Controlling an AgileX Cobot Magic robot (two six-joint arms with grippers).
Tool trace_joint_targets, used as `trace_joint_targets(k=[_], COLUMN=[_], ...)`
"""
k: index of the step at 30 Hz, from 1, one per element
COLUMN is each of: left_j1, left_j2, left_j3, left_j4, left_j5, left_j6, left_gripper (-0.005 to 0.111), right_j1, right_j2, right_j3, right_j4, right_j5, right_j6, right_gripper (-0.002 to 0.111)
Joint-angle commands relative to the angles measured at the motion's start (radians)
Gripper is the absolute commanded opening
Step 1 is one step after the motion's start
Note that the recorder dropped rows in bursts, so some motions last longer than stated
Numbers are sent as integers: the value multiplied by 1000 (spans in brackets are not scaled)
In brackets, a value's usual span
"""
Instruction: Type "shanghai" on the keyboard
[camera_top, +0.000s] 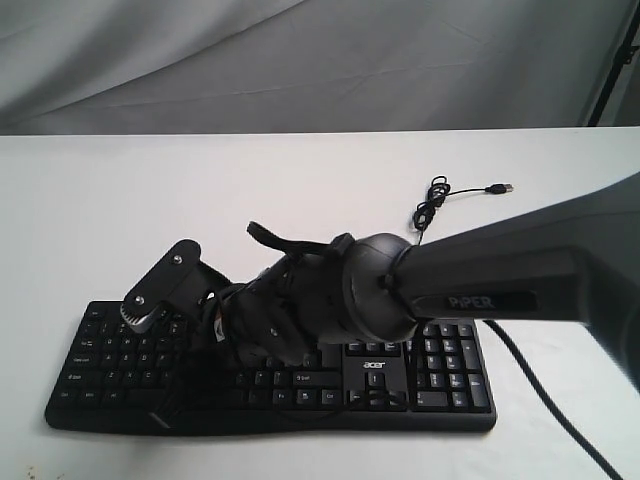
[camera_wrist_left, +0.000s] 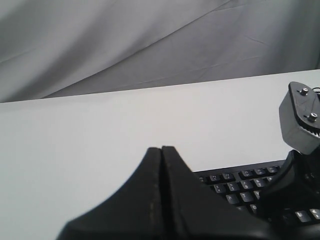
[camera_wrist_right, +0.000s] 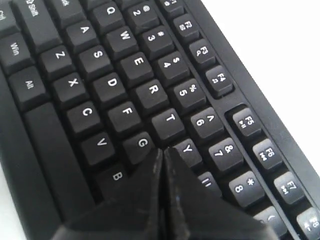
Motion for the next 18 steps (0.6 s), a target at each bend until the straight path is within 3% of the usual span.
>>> trace_joint_targets(k=[1,11,18], left_j1=[-4,-4,-4], left_j2=[-3,-3,-3], left_j3=[4,4,4], left_j4=[1,1,1], left_j5=[-5,-5,-5], left_j6=[-3,-3,-3], left_gripper=[0,0,0], right_j1=[-5,3,67], right_j2=[-1,-36,32], right_j3=[5,-18,-224], right_j4=[13,21,21], right_j5=[28,36,107], right_j6=[0,-3,-30], right_gripper=[0,0,0])
